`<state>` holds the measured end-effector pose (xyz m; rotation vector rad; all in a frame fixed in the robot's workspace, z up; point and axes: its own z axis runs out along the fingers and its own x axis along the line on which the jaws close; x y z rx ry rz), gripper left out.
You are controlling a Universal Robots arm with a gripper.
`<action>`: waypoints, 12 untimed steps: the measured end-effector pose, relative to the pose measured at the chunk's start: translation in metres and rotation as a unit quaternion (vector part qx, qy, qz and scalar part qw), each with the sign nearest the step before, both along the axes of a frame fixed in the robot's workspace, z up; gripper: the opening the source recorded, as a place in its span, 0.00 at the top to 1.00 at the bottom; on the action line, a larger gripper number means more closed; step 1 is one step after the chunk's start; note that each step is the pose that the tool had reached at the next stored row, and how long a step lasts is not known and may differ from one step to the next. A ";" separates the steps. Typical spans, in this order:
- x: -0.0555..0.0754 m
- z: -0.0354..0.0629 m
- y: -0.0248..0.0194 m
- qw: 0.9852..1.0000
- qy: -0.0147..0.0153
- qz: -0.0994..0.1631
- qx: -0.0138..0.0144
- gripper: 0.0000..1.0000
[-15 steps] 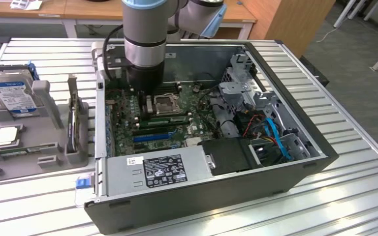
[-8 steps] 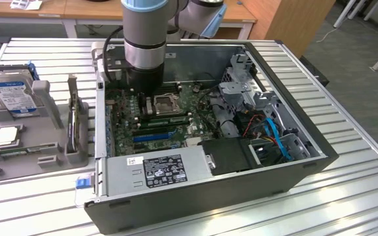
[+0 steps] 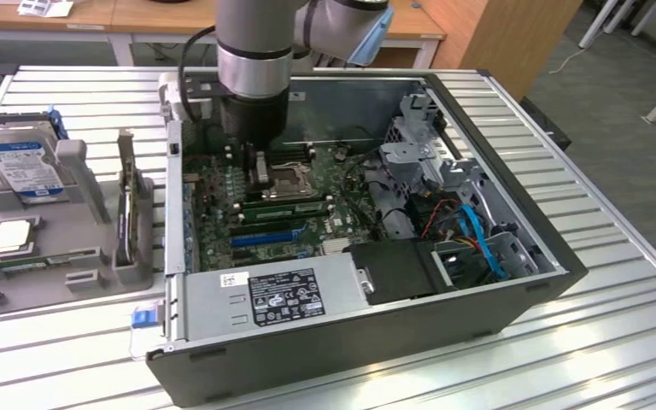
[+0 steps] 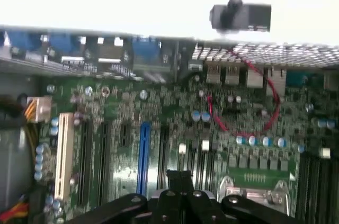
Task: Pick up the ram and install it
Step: 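Press down the ram until it locks into place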
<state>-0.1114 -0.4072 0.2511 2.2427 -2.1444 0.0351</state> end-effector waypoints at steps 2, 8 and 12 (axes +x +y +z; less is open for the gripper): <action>0.009 0.0013 -0.0001 1.000 0.003 0.000 0.000 0.89; 0.035 0.0046 -0.0001 1.000 0.011 0.000 0.000 0.89; 0.053 0.0066 -0.0001 1.000 0.015 0.000 0.000 0.89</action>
